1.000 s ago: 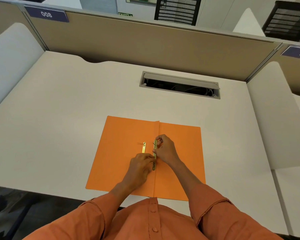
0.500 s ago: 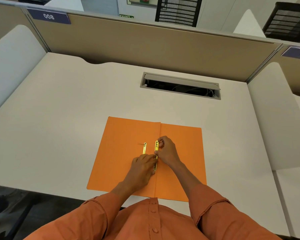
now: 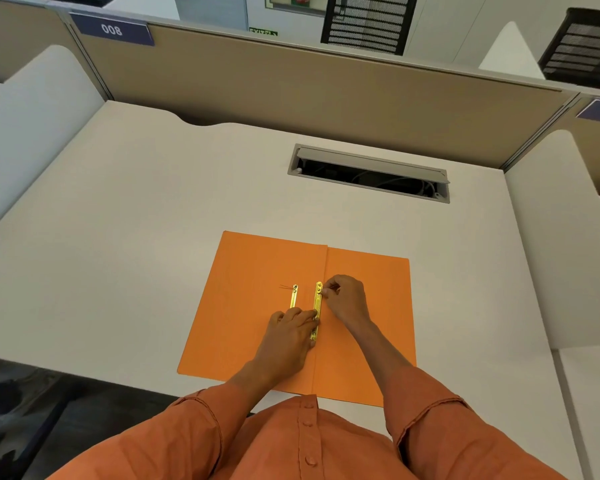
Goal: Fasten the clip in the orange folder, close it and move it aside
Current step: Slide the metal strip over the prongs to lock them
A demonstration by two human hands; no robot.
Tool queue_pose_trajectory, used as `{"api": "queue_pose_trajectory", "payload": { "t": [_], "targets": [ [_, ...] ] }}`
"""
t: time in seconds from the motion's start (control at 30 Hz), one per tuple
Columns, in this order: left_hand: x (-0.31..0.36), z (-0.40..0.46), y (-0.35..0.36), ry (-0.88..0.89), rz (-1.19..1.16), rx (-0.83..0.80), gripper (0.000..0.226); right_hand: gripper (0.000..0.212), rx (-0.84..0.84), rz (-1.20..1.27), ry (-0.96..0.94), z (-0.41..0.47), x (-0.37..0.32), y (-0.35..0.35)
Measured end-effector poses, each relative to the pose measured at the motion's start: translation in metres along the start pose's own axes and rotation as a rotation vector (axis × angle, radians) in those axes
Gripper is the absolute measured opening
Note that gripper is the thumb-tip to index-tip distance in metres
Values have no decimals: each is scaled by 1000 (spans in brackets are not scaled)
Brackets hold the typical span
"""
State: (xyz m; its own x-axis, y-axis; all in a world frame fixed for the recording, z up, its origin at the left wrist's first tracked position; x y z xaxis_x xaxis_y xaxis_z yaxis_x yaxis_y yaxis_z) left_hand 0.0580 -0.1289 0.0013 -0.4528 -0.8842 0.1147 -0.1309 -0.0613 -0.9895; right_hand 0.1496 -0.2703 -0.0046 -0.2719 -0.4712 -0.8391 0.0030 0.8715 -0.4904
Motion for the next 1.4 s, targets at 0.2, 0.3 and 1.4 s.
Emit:
{"api": "queue_pose_trajectory", "payload": {
  "t": [0.2,0.3,1.4],
  "targets": [
    [0,0,0,-6,7,-15,47,7,-2,-52,-2,9,-3,0],
    [1,1,-2,-7,6,-19,45,8,-17,-119,2,15,-6,4],
    [3,-2,-2,19,10,-23,47,12,-334,-383,-111,54,-36,22]
  ]
}}
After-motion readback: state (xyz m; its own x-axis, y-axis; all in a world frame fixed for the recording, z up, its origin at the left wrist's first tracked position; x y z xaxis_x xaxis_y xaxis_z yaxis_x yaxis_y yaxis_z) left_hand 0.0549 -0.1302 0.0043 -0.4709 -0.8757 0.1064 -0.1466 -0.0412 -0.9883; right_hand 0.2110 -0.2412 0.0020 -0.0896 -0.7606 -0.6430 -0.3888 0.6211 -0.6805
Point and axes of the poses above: each hand's wrist, its own z-axis towards the middle knuckle, its own y-axis out of the palm, x = y × z, the point moved 9 cm from there along z, towards the middle knuckle, and after that the axes turned 14 degrees about z, right-handed, at the moved point
